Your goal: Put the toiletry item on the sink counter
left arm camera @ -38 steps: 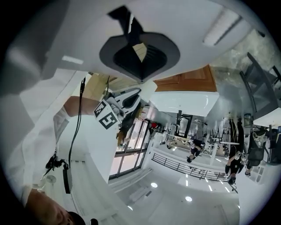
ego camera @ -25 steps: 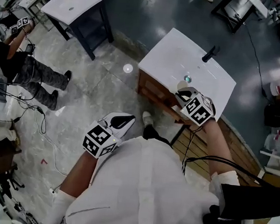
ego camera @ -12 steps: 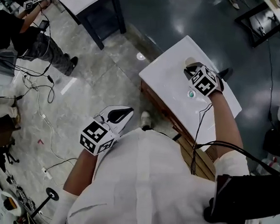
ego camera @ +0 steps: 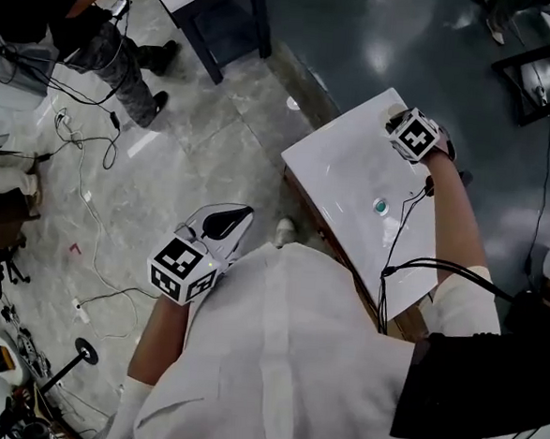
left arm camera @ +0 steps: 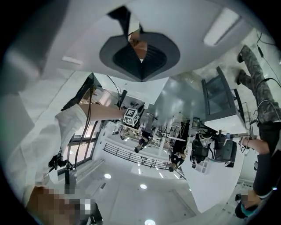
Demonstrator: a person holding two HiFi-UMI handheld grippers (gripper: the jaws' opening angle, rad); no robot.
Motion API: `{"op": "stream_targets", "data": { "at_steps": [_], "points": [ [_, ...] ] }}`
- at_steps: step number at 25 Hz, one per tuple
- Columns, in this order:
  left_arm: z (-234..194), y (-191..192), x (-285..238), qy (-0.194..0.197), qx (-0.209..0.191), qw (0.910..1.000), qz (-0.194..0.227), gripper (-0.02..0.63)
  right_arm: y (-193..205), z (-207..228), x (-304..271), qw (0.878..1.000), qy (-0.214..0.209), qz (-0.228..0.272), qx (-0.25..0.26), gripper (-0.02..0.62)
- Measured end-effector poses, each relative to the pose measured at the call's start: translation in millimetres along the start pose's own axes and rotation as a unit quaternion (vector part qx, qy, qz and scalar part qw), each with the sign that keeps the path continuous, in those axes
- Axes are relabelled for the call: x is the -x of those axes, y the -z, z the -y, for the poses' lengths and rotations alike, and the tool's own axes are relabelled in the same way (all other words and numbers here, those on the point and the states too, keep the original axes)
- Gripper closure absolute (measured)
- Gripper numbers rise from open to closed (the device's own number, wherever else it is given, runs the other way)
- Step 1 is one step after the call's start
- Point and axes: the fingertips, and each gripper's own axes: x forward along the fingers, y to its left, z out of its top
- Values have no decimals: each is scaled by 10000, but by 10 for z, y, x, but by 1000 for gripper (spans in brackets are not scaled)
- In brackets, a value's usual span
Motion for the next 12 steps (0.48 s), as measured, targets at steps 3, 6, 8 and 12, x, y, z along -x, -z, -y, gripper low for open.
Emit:
{"op": "stream_targets", "data": {
  "at_steps": [3, 6, 8, 12],
  "points": [
    [-46, 58, -14, -111, 78, 9999, -40, 600, 77, 91, -157, 9998, -155, -43, -87, 580],
    [-55, 73, -53, -158, 148, 9997, -77, 600, 137, 181, -230, 9993, -273, -8, -271, 580],
    [-57, 41, -83, -157, 146, 9997, -80, 600, 127, 260, -233, 9989, -277, 63, -367, 580],
    [-60, -1, -117, -147, 139, 9998, -76, 600, 114, 297, -264, 9989, -321, 41, -341, 580]
  ]
}}
